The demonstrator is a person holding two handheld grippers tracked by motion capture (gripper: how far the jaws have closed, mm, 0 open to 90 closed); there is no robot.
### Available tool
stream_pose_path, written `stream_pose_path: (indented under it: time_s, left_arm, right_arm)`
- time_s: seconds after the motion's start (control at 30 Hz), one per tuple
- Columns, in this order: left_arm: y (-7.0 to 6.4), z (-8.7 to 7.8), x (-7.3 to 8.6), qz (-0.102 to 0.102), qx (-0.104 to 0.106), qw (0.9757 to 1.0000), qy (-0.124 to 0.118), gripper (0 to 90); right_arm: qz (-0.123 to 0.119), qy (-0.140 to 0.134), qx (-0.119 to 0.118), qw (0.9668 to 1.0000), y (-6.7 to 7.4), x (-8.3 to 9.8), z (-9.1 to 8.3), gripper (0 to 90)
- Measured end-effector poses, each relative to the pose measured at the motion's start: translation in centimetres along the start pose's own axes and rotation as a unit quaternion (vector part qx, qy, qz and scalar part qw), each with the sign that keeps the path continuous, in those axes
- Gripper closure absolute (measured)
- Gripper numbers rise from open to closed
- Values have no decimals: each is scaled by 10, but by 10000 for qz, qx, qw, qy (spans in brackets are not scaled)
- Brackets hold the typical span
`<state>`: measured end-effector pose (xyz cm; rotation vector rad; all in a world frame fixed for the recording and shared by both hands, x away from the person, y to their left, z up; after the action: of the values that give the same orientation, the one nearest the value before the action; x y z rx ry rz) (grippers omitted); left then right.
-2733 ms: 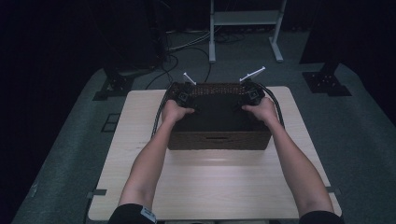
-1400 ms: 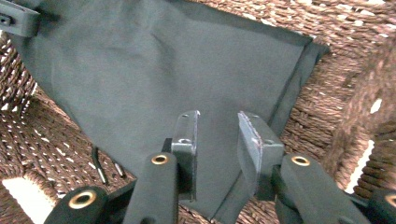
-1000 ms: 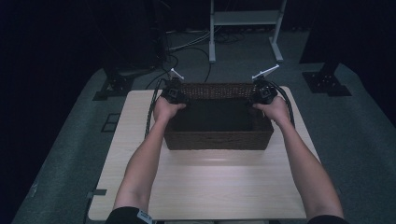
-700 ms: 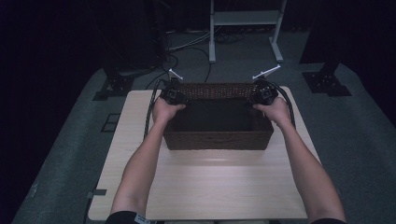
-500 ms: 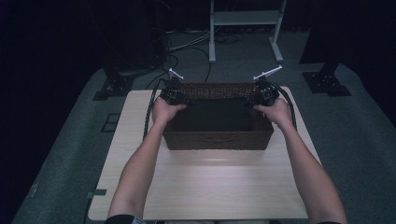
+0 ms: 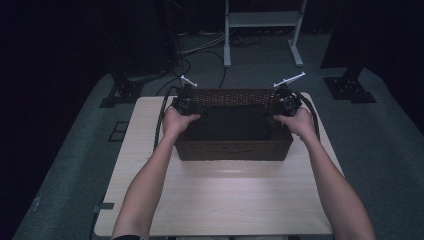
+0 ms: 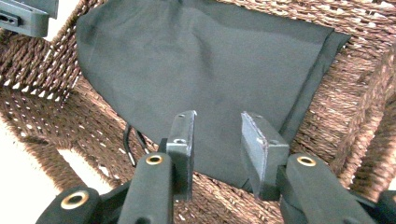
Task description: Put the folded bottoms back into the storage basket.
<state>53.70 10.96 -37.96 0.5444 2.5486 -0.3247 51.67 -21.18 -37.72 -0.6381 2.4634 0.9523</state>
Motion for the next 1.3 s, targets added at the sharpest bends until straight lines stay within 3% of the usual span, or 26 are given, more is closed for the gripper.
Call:
stream_pose_path:
  time_s: [0.83,1.3]
  left_arm:
    - [-15,-27,14,329,151,9990,-262,420]
    - [-19,-35,22,356,157,9986,-359,391]
  right_arm:
    - [-282,-68,32,9996,21,17,-14,537]
    - [-348,-127,43,9993,27,25,-22,509]
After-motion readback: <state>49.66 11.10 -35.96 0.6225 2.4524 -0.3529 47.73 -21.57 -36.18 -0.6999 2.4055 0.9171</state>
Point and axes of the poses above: each handheld gripper's, and its own axes: z roughly forward along the jaws, x roughly out of its underside, y roughly to its left, the point moved 3 cm from there along z, roughly forward along the jaws, and after that the axes turned 14 degrees about -x, right-handed, at the moved point
